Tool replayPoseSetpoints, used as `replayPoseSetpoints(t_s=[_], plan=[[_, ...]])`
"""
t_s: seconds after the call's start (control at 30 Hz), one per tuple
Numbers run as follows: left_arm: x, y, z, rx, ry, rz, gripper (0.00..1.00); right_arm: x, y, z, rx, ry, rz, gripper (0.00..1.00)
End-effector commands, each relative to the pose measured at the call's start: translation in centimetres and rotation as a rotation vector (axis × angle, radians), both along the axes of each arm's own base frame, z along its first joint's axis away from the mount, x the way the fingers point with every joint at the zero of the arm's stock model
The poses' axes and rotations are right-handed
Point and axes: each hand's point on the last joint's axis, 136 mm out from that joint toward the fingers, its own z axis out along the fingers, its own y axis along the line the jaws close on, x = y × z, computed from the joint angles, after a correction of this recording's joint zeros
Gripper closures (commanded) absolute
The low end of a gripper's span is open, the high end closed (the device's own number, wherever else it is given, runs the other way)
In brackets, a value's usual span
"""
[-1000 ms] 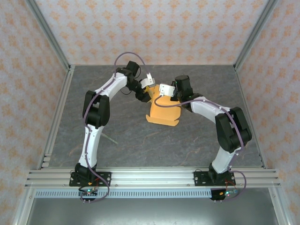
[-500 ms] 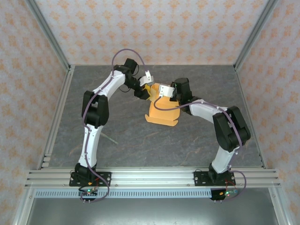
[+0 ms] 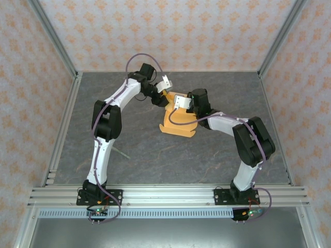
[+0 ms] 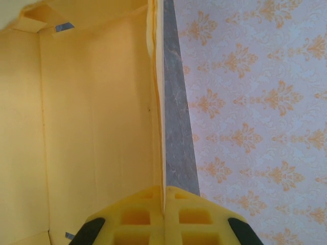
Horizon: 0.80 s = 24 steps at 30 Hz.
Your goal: Fold the paper box
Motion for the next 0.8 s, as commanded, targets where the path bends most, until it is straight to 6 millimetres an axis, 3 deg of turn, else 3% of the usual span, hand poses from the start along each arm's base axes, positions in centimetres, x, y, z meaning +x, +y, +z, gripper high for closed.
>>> replayPoseSetpoints(t_s=[0.0, 0.13, 0.43, 0.77], plan=[[1.3, -0.6, -1.2, 0.007, -0.007, 0.062, 0.5, -0.4, 0.8, -0.1, 0.039, -0.001, 0.018, 1.0], [1.6, -0.6, -1.0, 0.001, -0.01, 0.089, 0.49, -0.3, 0.6, -0.3, 0.023, -0.002, 0.016, 1.0], [0.2, -0.1, -1.5, 0.039, -0.011, 0.025, 0.43, 0.6, 0.5, -0.6, -0.016, -0.034, -0.028, 1.0], [0.9, -0.1, -1.4, 0.018, -0.006, 0.037, 0.45, 0.8, 1.0, -0.5, -0.004, -0.036, -0.016, 1.0]])
